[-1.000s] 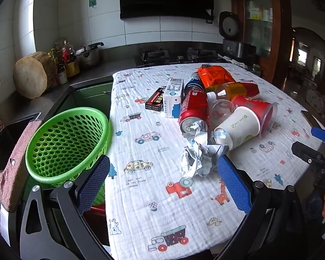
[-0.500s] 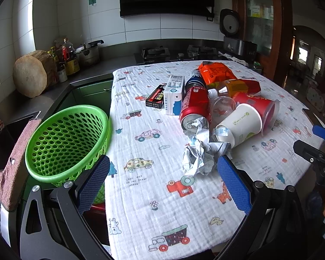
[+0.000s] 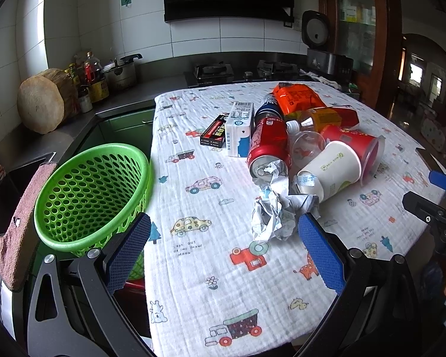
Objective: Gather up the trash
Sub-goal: 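Move both tools toward the trash pile on the table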
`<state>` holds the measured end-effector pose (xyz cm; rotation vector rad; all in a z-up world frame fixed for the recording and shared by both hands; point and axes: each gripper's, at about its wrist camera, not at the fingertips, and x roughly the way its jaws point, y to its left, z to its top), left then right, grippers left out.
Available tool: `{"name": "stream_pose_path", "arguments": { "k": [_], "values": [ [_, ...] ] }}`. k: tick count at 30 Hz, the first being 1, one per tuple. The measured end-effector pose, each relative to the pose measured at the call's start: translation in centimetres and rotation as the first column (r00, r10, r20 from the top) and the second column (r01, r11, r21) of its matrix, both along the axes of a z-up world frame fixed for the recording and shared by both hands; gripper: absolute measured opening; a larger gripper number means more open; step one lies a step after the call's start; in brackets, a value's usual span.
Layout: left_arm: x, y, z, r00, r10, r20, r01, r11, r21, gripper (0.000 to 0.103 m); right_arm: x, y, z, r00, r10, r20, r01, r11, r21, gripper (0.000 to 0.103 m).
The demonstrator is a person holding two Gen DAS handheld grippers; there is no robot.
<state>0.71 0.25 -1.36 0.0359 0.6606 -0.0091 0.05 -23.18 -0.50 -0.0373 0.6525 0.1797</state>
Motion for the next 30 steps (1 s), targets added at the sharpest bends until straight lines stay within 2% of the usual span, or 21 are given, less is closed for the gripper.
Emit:
{"name": "stream_pose_path", "arguments": {
  "k": [30],
  "values": [
    [0.50, -0.08, -0.54, 1.000, -0.009, -0.015, 0.009, 1.000, 0.005, 0.098, 0.44, 0.13, -0.59, 1.000, 0.002, -0.009, -0.002, 1.000, 0.000, 0.097]
  ]
}}
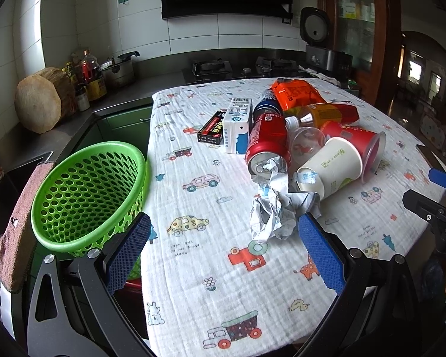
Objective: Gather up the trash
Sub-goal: 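Move both tools toward the trash pile on the table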
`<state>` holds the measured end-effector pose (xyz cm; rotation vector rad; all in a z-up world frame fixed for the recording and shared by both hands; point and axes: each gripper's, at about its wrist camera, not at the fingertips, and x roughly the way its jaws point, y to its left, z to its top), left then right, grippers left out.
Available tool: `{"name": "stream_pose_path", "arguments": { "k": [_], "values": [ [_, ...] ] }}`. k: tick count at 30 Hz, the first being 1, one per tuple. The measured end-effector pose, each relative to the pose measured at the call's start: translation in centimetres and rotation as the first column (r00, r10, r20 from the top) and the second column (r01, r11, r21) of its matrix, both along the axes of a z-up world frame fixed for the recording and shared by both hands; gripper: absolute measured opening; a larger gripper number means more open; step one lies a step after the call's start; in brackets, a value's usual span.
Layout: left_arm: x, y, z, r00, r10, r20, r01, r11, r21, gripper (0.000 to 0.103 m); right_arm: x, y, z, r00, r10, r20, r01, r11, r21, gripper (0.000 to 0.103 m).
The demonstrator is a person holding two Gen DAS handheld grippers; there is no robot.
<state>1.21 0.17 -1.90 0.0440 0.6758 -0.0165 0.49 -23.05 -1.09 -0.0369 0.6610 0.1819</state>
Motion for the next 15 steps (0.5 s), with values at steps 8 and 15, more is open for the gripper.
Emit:
{"name": "stream_pose_path", "arguments": {
  "k": [8, 15],
  "values": [
    [0.30, -0.62, -0.24, 1.000, -0.018, -0.014, 0.018, 1.000, 0.000, 0.098, 0.17, -0.21, -0.11, 1.000, -0.001, -0.001, 0.001, 1.000, 0.001, 0.097],
    [0.79, -0.91, -0.39, 0.999, -0.024, -0.027, 0.024, 1.000, -0.001, 0.098, 0.51, -0.82, -0.46, 1.000, -0.005, -0.013, 0.005, 1.000, 0.006, 0.097]
  ]
}}
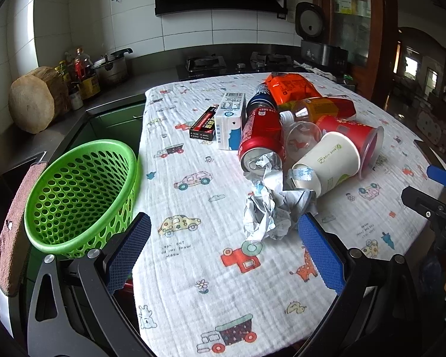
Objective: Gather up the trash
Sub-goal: 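Move both tools toward the trash pile on the table, then grasp the crumpled foil paper with the left gripper while the right gripper approaches the red paper cup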
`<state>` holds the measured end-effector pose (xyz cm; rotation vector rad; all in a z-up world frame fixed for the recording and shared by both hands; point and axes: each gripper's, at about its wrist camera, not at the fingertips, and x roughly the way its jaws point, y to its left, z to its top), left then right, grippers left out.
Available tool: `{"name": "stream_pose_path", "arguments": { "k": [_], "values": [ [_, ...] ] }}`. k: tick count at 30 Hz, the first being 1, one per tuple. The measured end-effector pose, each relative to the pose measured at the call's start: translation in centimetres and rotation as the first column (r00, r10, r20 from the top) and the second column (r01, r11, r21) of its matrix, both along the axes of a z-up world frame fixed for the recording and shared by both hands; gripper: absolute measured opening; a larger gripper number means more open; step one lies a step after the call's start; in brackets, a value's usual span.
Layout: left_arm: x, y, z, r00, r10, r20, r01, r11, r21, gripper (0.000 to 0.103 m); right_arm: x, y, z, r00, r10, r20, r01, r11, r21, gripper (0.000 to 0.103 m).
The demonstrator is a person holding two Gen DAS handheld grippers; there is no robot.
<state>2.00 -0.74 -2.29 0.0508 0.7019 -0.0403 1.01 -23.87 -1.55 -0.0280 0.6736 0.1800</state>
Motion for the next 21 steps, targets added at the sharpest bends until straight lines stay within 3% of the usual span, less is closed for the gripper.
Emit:
{"name": "stream_pose_path", "arguments": {
  "k": [11, 21],
  "values": [
    [1.2, -0.1, -0.5, 0.999, -0.031, -0.029, 0.030, 0.999, -0.037, 0.098, 0.8, -0.5, 0.1, 1.000, 0.005, -0.003, -0.005, 1.000, -0.008, 0.097],
    [3.3, -1.6, -1.1, 0.991, -0.120, -0.053, 0.117, 0.992, -0.053, 0.097, 2.2, -1.5, 0.6, 1.000, 0.029, -0.008, -0.029, 1.000, 0.000, 0.097]
  ]
}}
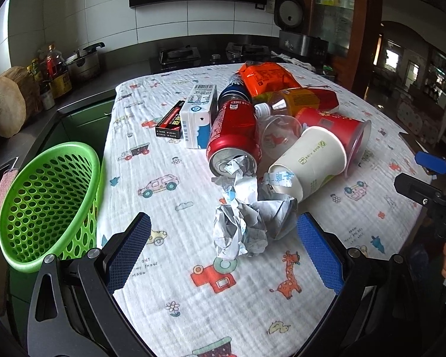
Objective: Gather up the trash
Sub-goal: 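Grasp the crumpled foil paper with the left gripper while the right gripper approaches the red paper cup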
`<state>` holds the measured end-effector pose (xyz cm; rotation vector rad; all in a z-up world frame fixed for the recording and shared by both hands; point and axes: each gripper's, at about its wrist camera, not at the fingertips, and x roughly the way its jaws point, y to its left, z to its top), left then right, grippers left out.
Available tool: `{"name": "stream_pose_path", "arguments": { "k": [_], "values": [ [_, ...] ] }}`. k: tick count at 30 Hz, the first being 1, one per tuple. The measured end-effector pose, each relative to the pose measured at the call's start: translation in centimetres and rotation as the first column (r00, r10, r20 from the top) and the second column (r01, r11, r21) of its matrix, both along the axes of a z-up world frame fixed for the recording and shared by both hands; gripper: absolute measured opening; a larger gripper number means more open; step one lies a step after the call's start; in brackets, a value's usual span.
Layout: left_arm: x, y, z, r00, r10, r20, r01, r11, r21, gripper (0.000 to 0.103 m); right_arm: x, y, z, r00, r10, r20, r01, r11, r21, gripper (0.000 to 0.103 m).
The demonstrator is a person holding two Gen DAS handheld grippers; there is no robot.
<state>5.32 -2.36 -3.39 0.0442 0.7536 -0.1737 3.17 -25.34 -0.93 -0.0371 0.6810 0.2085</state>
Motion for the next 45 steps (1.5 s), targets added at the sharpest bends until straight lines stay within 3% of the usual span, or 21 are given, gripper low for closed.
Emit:
{"name": "stream_pose_path", "arguments": {
  "k": [6, 10, 23, 25, 31, 45],
  "values": [
    [1.6, -1.0, -0.9, 0.998, -0.060, -0.026, 0.060, 0.998, 0.001, 0.097, 1.1, -0.6, 0.5, 1.000, 0.021, -0.009, -0.021, 1.000, 0.007, 0.096],
    [2.7, -1.5, -1.5, 0.994, -0.097, -0.057, 0.097, 0.995, -0.013, 0.086, 2.1, -1.1, 0.8, 0.999, 0.045, -0.028, -0.045, 0.999, 0.023, 0.096],
    [4.2, -2.3, -2.7, 0.982, -0.160, -0.105, 0.158, 0.987, -0.024, 0.081, 6.3, -1.6, 2.2, 0.988, 0.123, -0.093, -0.120, 0.992, 0.034, 0.095],
    [4.3, -2.4, -2.8, 0.980, -0.170, -0.108, 0.168, 0.985, -0.028, 0.076, 7.3, -1.5, 2.5, 0.984, 0.139, -0.107, -0.136, 0.990, 0.033, 0.092],
    [4.7, -2.6, -3.1, 0.975, -0.187, -0.123, 0.183, 0.982, -0.042, 0.065, 10.9, -1.2, 2.7, 0.965, 0.177, -0.193, -0.172, 0.984, 0.043, 0.080],
    [5.4, -2.6, -3.3, 0.970, -0.196, -0.145, 0.191, 0.980, -0.049, 0.065, 18.1, 0.5, -0.3, 0.886, 0.211, -0.414, -0.213, 0.976, 0.042, 0.068]
  ]
}}
